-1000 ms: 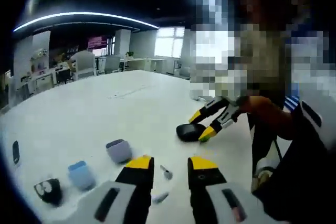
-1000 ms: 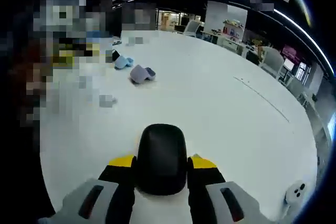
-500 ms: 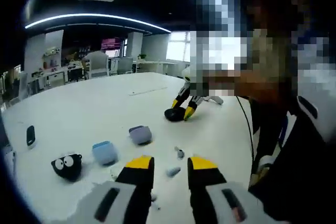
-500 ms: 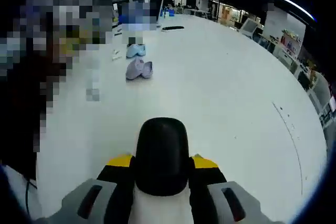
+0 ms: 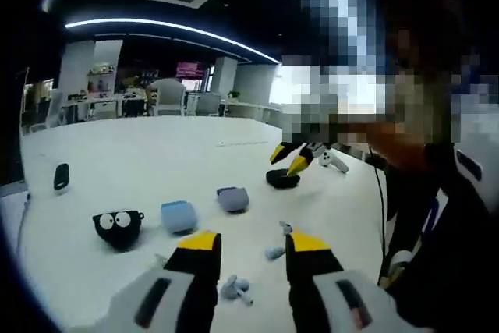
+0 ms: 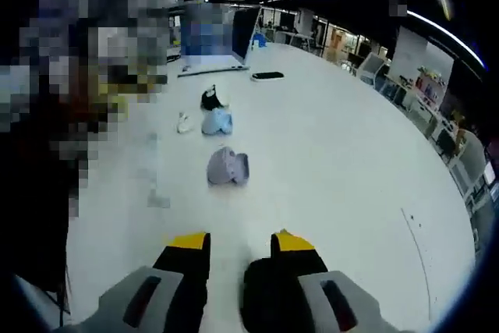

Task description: Pick up the earbuds from the table and place the earbuds into the earbud case

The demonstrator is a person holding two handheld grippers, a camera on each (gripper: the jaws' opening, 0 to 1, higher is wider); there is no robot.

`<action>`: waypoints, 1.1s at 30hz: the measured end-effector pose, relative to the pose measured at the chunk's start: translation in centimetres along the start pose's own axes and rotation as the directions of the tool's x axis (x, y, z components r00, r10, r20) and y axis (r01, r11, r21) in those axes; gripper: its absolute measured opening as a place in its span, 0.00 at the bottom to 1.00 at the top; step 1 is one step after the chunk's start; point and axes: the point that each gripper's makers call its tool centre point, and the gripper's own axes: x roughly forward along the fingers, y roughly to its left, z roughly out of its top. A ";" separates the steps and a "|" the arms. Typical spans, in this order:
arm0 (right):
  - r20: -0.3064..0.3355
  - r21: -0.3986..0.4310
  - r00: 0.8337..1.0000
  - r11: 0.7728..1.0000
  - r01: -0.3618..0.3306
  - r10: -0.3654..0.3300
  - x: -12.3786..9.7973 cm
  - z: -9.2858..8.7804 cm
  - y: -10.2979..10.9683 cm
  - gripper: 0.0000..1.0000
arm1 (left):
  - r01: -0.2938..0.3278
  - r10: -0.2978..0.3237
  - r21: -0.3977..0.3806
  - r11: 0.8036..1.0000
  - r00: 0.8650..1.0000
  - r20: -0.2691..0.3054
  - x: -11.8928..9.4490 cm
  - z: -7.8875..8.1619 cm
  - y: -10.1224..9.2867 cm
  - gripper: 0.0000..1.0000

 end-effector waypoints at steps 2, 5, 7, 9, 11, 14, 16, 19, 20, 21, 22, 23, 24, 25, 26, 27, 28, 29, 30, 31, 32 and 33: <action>0.034 0.030 0.999 0.999 -0.043 0.042 2.1 1.9 0.2 0.20 | -0.006 0.006 0.000 1.000 1.000 0.002 0.0 -0.3 -0.3 0.35; 0.058 0.060 0.998 0.997 -0.041 0.038 4.6 3.7 0.3 0.19 | 0.017 -0.017 0.008 1.000 1.000 0.005 -0.1 -0.6 -1.2 0.34; 0.042 0.074 0.999 0.997 -0.009 0.006 5.7 4.0 -0.8 0.19 | 0.027 -0.027 0.008 1.000 1.000 -0.004 -0.2 -1.0 -1.7 0.34; 0.024 0.080 1.000 0.997 0.006 -0.008 6.9 4.3 -1.7 0.19 | 0.035 -0.035 0.010 0.999 0.999 -0.014 -0.4 -1.4 -2.0 0.34; -0.007 0.119 0.998 0.991 -0.054 0.055 7.9 4.2 -1.1 0.19 | 0.039 -0.039 0.009 0.999 0.999 -0.020 -0.7 -1.7 -2.2 0.34; -0.062 0.127 0.996 0.990 -0.059 0.067 8.7 3.6 -1.0 0.19 | 0.041 -0.041 0.012 0.999 0.999 -0.024 -1.0 -1.9 -2.3 0.34; -0.091 0.103 0.995 0.994 -0.034 0.043 8.8 3.2 -1.2 0.20 | 0.038 -0.038 0.013 0.999 0.999 -0.023 -1.1 -1.9 -2.2 0.34; -0.102 0.096 0.994 0.995 -0.028 0.038 8.7 2.7 -0.9 0.21 | 0.042 -0.042 0.015 0.999 0.999 -0.022 -1.0 -2.0 -2.2 0.34; -0.103 0.095 0.994 0.995 -0.027 0.037 8.7 2.6 -0.8 0.21 | 0.043 -0.043 0.015 0.999 0.999 -0.021 -1.0 -2.0 -2.2 0.34; -0.115 0.055 0.993 0.998 -0.021 0.027 8.6 2.3 -0.7 0.21 | 0.046 -0.046 0.012 0.999 0.999 -0.020 -0.8 -2.1 -2.2 0.34; -0.126 0.015 0.992 1.000 -0.015 0.017 8.5 2.0 -0.5 0.22 | 0.049 -0.049 0.010 0.999 0.999 -0.019 -0.6 -2.1 -2.2 0.34; -0.165 0.003 0.986 1.000 -0.009 0.009 8.4 1.2 -0.3 0.23 | 0.052 -0.052 0.009 0.999 0.998 -0.020 -0.4 -2.2 -2.3 0.34; -0.182 -0.023 0.983 1.000 -0.001 -0.003 8.3 0.8 0.4 0.24 | 0.055 -0.055 0.009 0.998 0.998 -0.020 -0.2 -2.2 -2.4 0.34; -0.193 -0.054 0.981 0.999 0.001 -0.011 8.3 0.5 0.6 0.24 | 0.059 -0.059 0.010 0.998 0.998 -0.022 0.1 -2.3 -2.5 0.34; -0.194 -0.076 0.981 0.997 0.010 -0.025 8.3 0.4 0.9 0.24 | 0.061 -0.061 0.011 0.998 0.998 -0.023 0.2 -2.3 -2.6 0.34; -0.186 -0.082 0.982 0.996 0.030 -0.044 8.3 0.4 0.9 0.24 | 0.066 -0.066 0.012 0.998 0.998 -0.023 0.5 -2.3 -2.7 0.34; -0.184 -0.091 0.981 0.995 0.042 -0.059 8.3 0.4 1.0 0.24 | 0.069 -0.069 0.013 0.998 0.997 -0.023 0.6 -2.3 -2.8 0.34; -0.180 -0.124 0.981 0.991 0.055 -0.077 8.3 0.4 0.9 0.24 | 0.071 -0.070 0.013 0.997 0.997 -0.023 0.7 -2.3 -2.9 0.34; -0.176 -0.157 0.980 0.985 0.068 -0.096 8.3 0.5 0.8 0.24 | 0.077 -0.077 0.014 0.997 0.997 -0.025 0.9 -2.2 -3.1 0.34; -0.171 -0.190 0.979 0.978 0.081 -0.115 8.3 0.6 0.7 0.24 | 0.083 -0.083 0.015 0.996 0.996 -0.027 1.2 -2.2 -3.3 0.34; -0.160 -0.227 0.978 0.969 0.095 -0.134 8.3 0.6 0.8 0.24 | 0.086 -0.086 0.014 0.996 0.996 -0.030 1.4 -2.2 -3.3 0.34; -0.156 -0.239 0.977 0.965 0.107 -0.147 8.2 0.6 0.8 0.24 | 0.088 -0.088 0.013 0.996 0.996 -0.031 1.5 -2.2 -3.4 0.34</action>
